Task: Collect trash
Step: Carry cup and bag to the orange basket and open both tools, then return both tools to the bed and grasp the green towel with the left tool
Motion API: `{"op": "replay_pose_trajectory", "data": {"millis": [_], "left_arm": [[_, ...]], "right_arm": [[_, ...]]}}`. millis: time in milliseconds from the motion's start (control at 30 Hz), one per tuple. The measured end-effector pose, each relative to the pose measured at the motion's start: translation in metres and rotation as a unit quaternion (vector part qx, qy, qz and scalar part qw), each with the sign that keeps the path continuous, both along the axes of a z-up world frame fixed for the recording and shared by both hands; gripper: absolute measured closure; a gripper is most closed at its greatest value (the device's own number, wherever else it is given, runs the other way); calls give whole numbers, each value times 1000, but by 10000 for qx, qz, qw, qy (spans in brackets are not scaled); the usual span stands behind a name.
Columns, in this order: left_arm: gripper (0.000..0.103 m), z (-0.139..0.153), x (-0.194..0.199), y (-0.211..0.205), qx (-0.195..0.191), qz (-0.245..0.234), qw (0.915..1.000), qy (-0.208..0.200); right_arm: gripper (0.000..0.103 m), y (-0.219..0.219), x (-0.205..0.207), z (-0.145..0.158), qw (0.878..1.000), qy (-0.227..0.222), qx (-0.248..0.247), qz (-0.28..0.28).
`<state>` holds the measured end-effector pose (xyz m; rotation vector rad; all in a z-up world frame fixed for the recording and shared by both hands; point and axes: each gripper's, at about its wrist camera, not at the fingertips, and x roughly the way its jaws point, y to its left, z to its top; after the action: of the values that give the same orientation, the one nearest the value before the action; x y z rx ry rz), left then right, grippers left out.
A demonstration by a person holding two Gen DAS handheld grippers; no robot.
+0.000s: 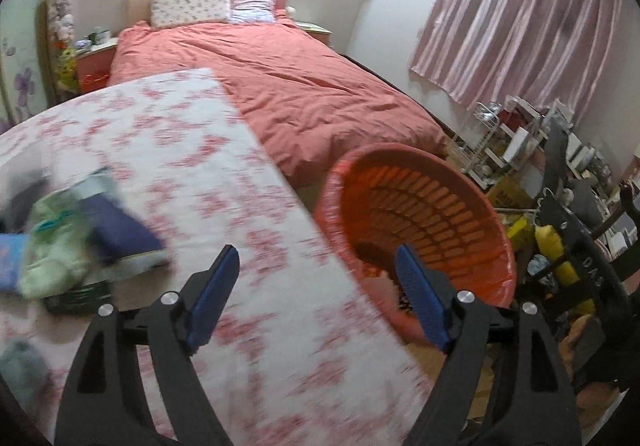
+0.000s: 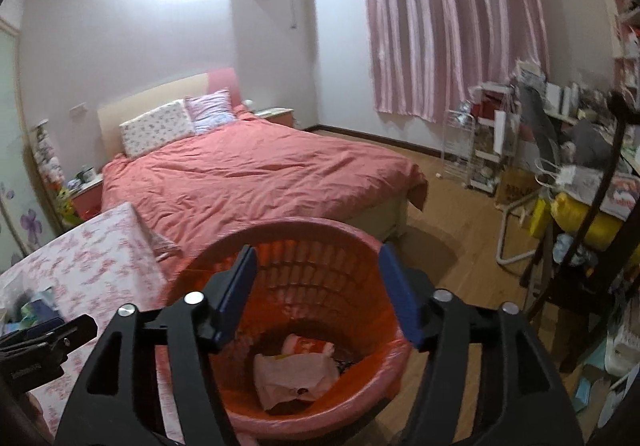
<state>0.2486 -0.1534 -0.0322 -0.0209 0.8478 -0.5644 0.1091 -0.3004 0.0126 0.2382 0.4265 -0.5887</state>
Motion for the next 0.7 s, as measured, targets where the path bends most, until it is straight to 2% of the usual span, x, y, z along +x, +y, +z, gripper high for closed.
{"op": "replay_pose_trajectory", "data": {"millis": [100, 500, 700], "left_arm": [[23, 6, -7, 30, 80, 211, 9997, -63], [21, 18, -33, 173, 230, 1105, 9932, -280], [21, 5, -47, 234, 351, 1304, 9905, -241]], "right_arm": [[31, 22, 3, 9, 9995, -28, -42, 310], [23, 103, 15, 17, 9897, 89, 22, 1429], [22, 136, 17, 10, 9835, 262, 107, 1784]]}}
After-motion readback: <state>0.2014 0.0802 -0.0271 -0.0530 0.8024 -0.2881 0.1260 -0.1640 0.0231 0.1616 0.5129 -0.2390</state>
